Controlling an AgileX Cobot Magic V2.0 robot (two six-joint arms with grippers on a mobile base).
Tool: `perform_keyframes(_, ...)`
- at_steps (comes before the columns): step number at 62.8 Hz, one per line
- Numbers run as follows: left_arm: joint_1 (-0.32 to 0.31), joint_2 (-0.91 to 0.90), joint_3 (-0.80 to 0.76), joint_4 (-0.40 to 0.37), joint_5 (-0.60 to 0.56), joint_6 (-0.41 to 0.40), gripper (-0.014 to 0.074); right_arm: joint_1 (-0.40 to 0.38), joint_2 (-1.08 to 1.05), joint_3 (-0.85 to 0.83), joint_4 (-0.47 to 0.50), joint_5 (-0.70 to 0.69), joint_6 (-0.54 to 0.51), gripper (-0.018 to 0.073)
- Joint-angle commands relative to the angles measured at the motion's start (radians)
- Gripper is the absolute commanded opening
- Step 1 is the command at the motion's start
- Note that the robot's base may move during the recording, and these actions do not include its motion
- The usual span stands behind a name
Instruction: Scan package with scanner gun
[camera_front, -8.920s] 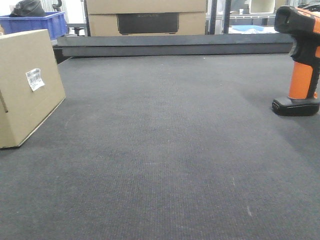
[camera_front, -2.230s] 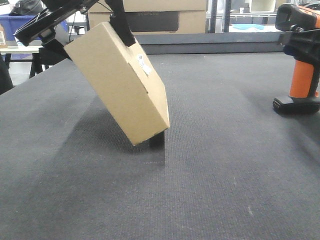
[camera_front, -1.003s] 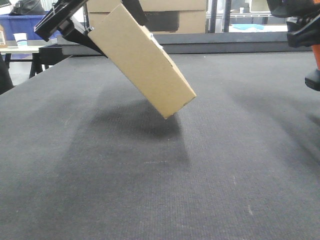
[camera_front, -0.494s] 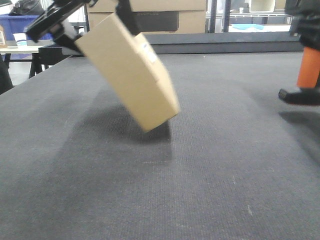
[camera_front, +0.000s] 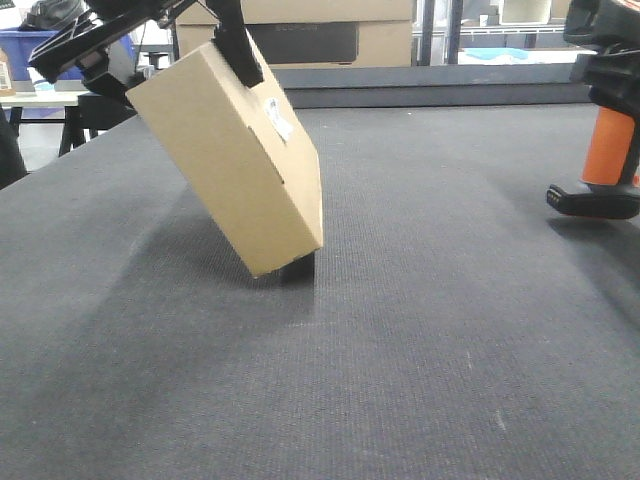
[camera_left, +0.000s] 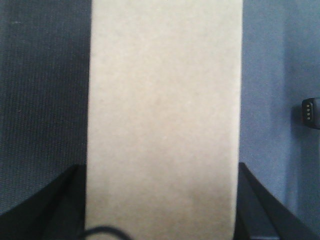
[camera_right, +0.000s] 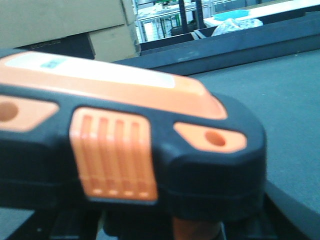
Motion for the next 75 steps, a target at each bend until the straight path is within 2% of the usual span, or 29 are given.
perform_keyframes(1, -0.006, -0.002, -0.001, 0.001, -0.004, -0.001, -0.0111, -0.001, -0.007, -0.007, -0.026, -0.083, 0.002, -0.0155)
perform_keyframes(9, -0.006, -0.002, -0.001, 0.001, 0.005, -0.001, -0.0111, -0.001, -0.007, -0.007, -0.026, -0.083, 0.002, -0.0153)
perform_keyframes(13, -0.006, -0.002, -0.001, 0.001, 0.005, -0.001, -0.0111, -0.001, -0.004, -0.007, -0.026, -0.083, 0.002, -0.0121)
perform_keyframes(20, -0.006, -0.002, -0.001, 0.001, 0.005, -0.001, -0.0111, -0.001, -0.002, -0.007, -0.026, -0.087, 0.002, 0.0016)
perform_keyframes(25, -0.006, -0.002, -0.001, -0.003, 0.005, -0.001, -0.0111, -0.001, 0.007, -0.007, -0.026, -0.088, 0.002, 0.0156)
perform_keyframes(31, -0.006, -0.002, -0.001, -0.005, 0.005, -0.001, -0.0111, -0.001, 0.028, -0.007, -0.026, -0.081, 0.002, 0.0253)
perform_keyframes(49, -0.006, -0.002, -0.001, -0.006, 0.005, -0.001, -0.0111, -0.001, 0.043, -0.005, -0.044, -0.076, 0.002, 0.0359)
perform_keyframes(61, -0.006, -0.002, -0.001, -0.007, 0.012, -0.001, -0.0111, -0.001, 0.031, 0.001, -0.109, -0.059, 0.011, 0.0504)
perform_keyframes(75, -0.006, -0.002, -0.001, -0.007, 0.012, -0.001, -0.0111, -0.005, -0.015, 0.075, -0.098, -0.059, 0.011, 0.0522)
